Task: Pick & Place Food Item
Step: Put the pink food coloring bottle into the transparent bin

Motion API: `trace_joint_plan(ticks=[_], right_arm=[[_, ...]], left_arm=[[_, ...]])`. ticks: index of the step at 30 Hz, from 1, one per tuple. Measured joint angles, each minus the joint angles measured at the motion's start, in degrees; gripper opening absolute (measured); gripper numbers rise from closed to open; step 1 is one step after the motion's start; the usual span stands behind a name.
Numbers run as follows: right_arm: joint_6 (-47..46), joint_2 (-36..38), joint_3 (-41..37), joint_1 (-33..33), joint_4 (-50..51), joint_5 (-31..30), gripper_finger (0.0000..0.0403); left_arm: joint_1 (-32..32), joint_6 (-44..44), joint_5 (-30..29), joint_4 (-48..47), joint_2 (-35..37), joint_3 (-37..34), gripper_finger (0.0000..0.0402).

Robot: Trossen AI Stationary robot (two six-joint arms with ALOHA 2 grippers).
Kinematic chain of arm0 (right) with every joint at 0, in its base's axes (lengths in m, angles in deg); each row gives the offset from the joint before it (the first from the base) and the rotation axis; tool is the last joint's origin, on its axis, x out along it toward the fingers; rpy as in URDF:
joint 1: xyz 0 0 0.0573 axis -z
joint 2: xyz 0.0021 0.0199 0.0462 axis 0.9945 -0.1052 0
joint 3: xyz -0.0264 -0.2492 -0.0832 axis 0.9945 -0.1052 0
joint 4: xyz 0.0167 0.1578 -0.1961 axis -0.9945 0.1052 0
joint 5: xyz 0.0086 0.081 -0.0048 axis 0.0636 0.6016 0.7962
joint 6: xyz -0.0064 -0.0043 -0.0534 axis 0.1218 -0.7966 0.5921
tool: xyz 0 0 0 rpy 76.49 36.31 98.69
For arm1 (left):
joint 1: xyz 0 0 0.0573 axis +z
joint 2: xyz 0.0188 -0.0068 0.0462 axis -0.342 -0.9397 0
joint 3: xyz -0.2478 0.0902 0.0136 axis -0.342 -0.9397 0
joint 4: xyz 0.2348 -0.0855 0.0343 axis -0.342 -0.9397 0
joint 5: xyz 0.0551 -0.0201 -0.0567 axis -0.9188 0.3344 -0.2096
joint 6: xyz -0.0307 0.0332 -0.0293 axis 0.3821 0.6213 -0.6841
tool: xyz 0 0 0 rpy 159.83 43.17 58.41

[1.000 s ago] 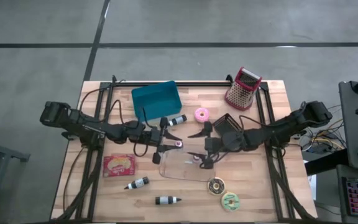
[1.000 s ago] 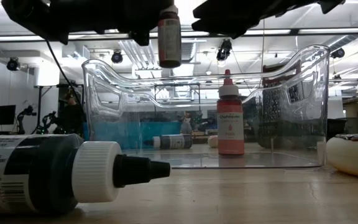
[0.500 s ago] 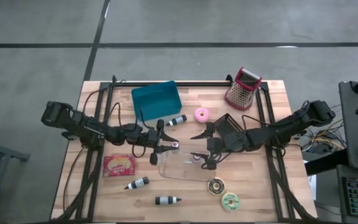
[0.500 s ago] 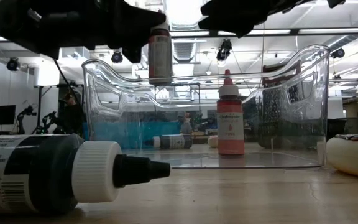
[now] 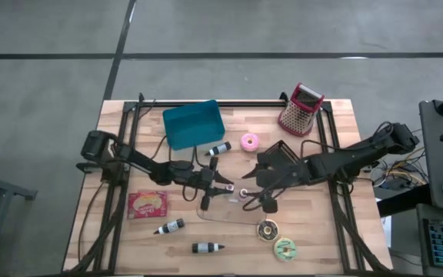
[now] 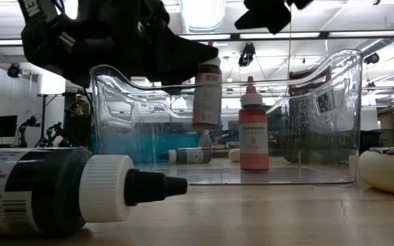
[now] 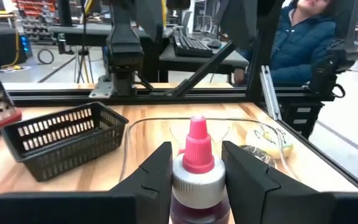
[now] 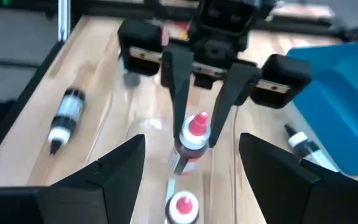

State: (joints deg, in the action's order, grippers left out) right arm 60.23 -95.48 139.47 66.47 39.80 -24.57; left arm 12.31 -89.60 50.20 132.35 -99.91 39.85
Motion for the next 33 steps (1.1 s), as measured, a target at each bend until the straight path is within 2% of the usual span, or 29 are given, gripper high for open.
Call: trace_joint_plan(ticks=[5,10,19,27,33], right_arm=[[-0.7,-4.9,9.6,2.0,11.7,5.0,0.0240],[-0.5,-12.0,16.7,5.2,17.3,12.6,0.0235],[2.3,-21.3,28.3,8.0,26.3,18.0,0.0235],[1.6,-24.3,31.4,9.6,29.4,21.7,0.0235],[1.4,-25.2,31.4,9.6,29.7,21.8,0.0225]], left_arm=[[0.0,0.0,0.2,-1.5,0.2,-0.3,0.0110],[0.0,0.0,0.4,-2.2,0.3,-0.2,0.0110],[0.0,0.7,0.5,-3.0,0.3,-0.4,0.0110],[0.0,1.1,0.5,-3.2,0.3,-0.4,0.0110],[0.0,1.1,0.5,-3.2,0.3,-0.4,0.0110]])
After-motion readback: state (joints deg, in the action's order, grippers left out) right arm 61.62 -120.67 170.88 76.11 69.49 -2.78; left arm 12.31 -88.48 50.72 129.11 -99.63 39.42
